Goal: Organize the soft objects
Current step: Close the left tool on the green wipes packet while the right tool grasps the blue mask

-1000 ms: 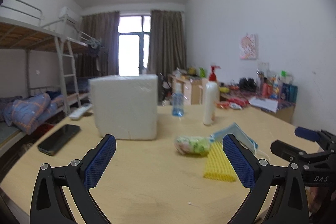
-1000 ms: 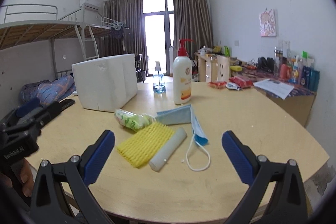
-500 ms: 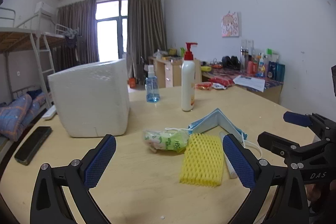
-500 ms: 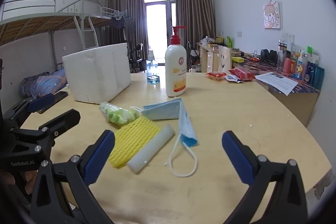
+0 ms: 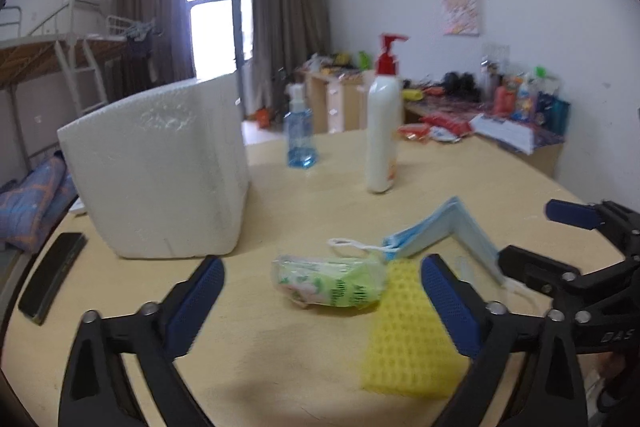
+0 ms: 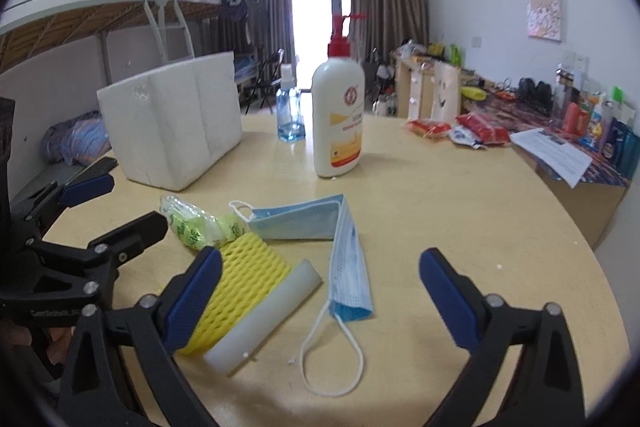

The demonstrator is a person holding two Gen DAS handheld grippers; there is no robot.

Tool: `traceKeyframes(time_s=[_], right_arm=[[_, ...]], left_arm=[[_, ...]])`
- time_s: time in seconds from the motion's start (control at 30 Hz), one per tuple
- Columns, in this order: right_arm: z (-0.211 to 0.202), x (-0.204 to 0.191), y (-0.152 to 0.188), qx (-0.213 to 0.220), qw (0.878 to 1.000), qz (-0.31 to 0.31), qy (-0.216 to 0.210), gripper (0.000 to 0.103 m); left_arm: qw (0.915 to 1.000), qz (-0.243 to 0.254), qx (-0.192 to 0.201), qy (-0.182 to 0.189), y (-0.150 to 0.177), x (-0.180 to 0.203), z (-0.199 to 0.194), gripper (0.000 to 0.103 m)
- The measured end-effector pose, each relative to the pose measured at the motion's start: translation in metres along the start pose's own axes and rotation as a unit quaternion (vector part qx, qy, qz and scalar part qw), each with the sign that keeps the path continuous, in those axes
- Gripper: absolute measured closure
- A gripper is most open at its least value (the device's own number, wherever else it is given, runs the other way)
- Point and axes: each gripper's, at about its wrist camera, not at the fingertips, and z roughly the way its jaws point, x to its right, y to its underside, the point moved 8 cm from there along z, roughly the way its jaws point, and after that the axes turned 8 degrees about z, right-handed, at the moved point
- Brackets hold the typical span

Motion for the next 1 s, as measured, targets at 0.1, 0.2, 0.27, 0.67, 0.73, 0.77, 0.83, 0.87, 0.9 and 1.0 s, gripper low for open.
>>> traceKeyframes(time_s=[0.1, 0.2, 0.27, 0.67, 0.73, 0.77, 0.83, 0.87, 0.9, 1.0], right_arm=[[0.011, 0.001, -0.002, -0.022, 1.000, -0.002, -0.007, 0.011], [0.021, 0.000, -0.003, -0.039, 0.999, -0.010, -0.012, 0.012], [0.026, 0.001, -0.004, -0.048, 0.999, -0.011, -0.016, 0.012], [0.055, 0.004, -0.010, -0.095, 0.995, -0.013, -0.024, 0.012], [0.059, 0.004, -0.010, -0.101, 0.994, -0.012, -0.024, 0.012], [0.062, 0.005, -0.009, -0.106, 0.994, -0.011, -0.022, 0.012], [0.065, 0.005, -0.009, -0.112, 0.993, -0.009, -0.026, 0.012], [0.067, 0.005, -0.009, -0.115, 0.993, -0.008, -0.027, 0.012], [0.068, 0.005, -0.008, -0.117, 0.993, -0.009, -0.027, 0.012], [0.070, 0.004, -0.009, -0.120, 0.992, -0.011, -0.028, 0.012]], left_arm=[[0.9995, -0.006, -0.031, 0.005, 0.002, -0.002, 0.014, 0.013], [0.9989, -0.005, -0.046, 0.006, 0.003, -0.003, 0.024, 0.013], [0.9983, 0.005, -0.056, 0.011, 0.003, -0.001, 0.030, 0.013], [0.9918, 0.006, -0.124, 0.032, 0.012, -0.001, 0.066, 0.016], [0.9894, 0.007, -0.138, 0.045, 0.015, 0.002, 0.070, 0.021], [0.9889, 0.005, -0.141, 0.049, 0.016, 0.003, 0.071, 0.022], [0.9886, -0.001, -0.141, 0.052, 0.016, 0.002, 0.072, 0.028], [0.9886, -0.003, -0.141, 0.052, 0.015, 0.001, 0.073, 0.029], [0.9883, -0.006, -0.143, 0.052, 0.015, 0.000, 0.074, 0.032], [0.9873, -0.011, -0.146, 0.061, 0.016, 0.000, 0.076, 0.037]])
